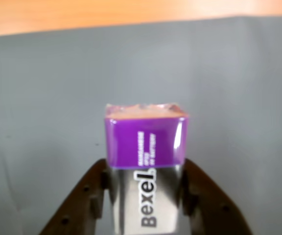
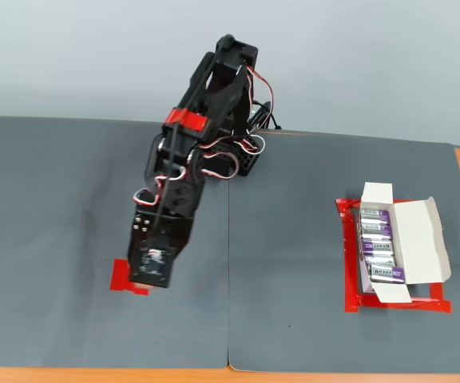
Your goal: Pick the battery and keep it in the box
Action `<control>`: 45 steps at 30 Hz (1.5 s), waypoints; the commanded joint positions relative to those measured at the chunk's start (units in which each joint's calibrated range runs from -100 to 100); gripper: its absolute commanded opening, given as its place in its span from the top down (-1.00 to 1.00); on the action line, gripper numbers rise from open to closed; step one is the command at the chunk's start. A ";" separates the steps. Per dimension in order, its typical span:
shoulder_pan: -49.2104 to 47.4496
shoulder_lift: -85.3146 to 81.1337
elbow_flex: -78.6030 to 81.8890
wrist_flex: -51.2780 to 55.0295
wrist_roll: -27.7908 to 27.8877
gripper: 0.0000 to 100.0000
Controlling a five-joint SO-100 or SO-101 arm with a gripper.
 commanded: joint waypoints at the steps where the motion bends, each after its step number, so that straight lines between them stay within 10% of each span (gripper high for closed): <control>1: -3.04 -3.58 -6.81 2.39 -0.15 0.85; 45: -56.01 2.44 -13.05 7.16 0.27 0.85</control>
